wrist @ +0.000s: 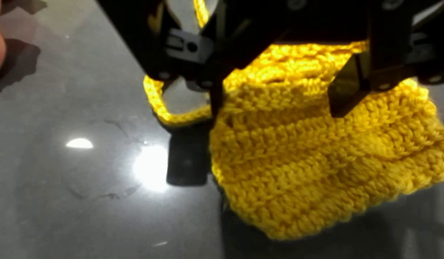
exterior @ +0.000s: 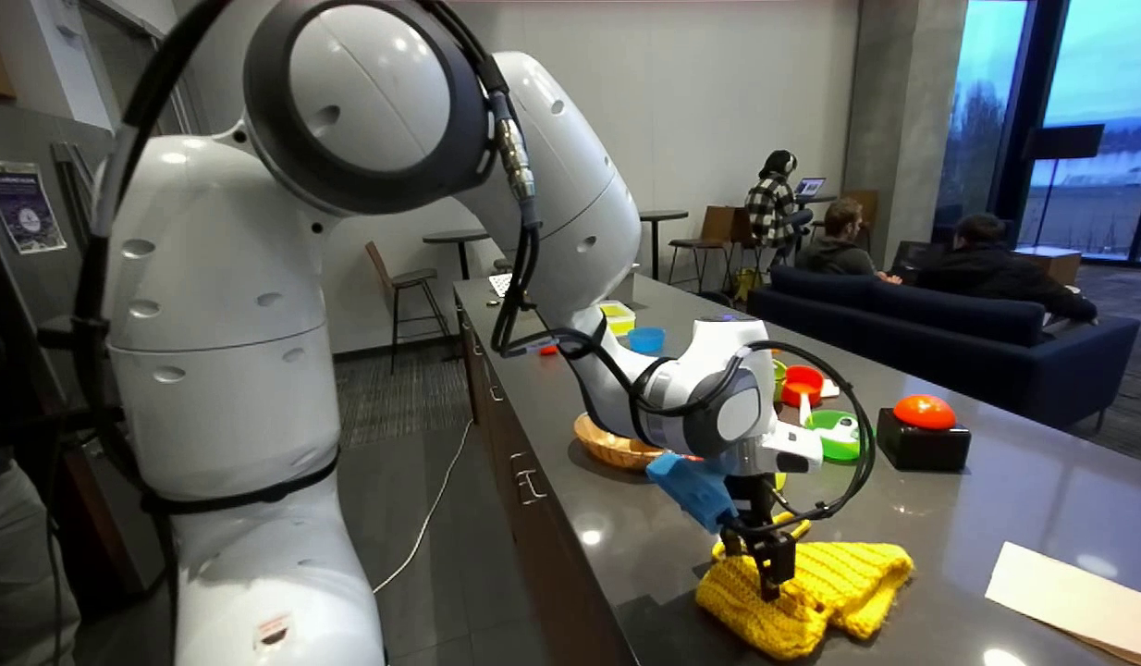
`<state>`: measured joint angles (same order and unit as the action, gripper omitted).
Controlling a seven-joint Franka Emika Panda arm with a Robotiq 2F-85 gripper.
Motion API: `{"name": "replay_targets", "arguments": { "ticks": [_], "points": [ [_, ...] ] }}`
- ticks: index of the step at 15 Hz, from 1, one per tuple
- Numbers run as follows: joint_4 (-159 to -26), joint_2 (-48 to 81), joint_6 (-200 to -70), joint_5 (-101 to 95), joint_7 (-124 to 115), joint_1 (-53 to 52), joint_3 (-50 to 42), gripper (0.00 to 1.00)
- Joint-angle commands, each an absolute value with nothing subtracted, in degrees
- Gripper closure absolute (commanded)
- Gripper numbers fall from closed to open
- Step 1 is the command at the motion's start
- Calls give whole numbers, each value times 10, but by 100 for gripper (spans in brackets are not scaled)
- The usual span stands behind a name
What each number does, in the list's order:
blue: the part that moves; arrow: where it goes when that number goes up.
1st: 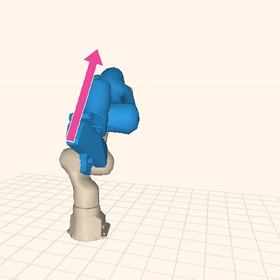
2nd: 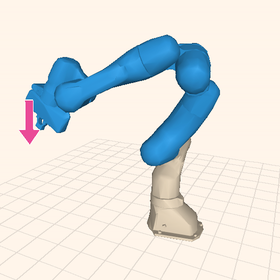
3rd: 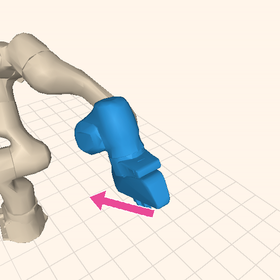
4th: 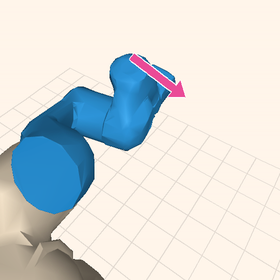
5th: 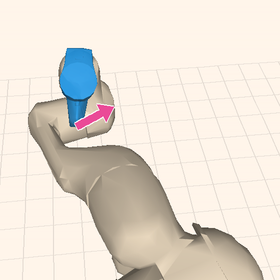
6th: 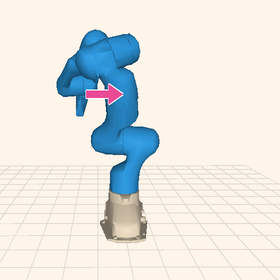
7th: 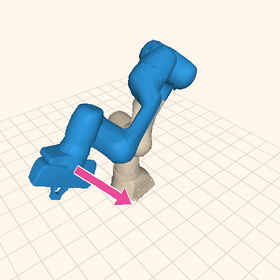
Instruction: Use the yellow cloth to clean the table
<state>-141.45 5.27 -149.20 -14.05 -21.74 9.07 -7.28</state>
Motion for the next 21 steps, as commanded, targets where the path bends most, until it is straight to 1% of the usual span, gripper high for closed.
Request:
{"name": "replay_targets", "arguments": {
  "ticks": [1, 3, 6, 7, 21],
  "points": [
    [-1387, 89, -1488, -123, -216, 85, -91, 59],
    [-1373, 106, -1489, -109, -214, 86, -97, 77],
    [-1353, 122, -1491, -84, -210, 92, -107, 98],
    [-1347, 128, -1495, -70, -208, 96, -112, 100],
    [-1281, 205, -1480, 70, -199, 162, -177, 100]
  ]
}}
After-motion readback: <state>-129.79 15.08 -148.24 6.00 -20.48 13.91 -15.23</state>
